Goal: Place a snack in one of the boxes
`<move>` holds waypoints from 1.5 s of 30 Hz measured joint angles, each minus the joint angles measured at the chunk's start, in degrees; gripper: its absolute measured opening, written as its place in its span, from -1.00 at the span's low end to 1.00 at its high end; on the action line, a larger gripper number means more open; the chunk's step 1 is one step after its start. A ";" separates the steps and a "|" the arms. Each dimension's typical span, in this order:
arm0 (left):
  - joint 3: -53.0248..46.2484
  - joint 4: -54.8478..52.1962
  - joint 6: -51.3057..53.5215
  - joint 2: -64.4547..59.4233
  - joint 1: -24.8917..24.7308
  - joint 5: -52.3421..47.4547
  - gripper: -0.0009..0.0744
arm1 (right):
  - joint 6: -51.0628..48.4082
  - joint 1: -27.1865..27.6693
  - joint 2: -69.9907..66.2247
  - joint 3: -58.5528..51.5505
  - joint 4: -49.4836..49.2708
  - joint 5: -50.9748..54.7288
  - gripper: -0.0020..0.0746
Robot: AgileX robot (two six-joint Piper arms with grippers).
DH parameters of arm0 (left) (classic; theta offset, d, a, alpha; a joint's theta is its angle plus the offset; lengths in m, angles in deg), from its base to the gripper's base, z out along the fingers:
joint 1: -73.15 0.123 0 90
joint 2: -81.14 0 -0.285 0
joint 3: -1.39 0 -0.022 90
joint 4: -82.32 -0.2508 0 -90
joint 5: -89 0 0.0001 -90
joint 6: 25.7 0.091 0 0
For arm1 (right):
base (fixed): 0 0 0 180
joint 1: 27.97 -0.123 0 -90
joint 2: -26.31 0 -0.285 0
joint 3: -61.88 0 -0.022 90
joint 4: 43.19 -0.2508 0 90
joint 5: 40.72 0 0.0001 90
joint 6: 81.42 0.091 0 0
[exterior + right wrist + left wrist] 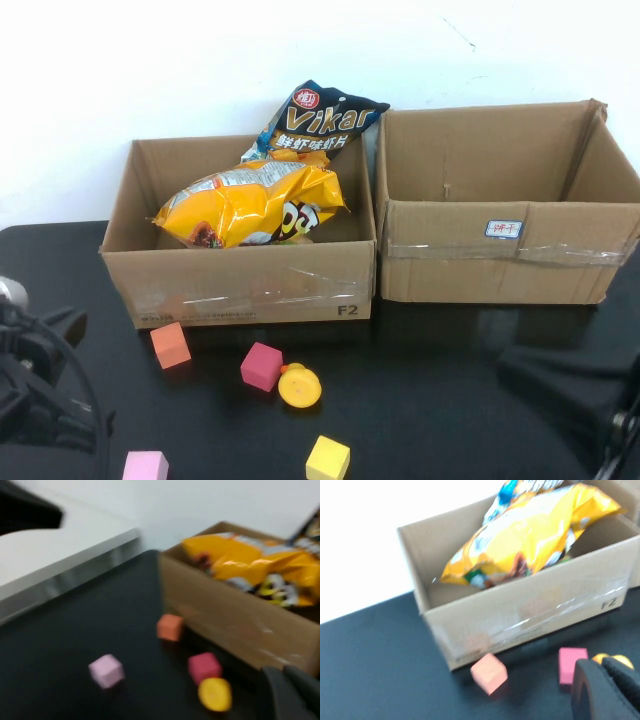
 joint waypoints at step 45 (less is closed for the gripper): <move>-15.93 -17.76 -11.99 16.60 0.00 15.44 -0.98 | 131.86 10.63 16.98 -9.09 137.06 47.01 -0.95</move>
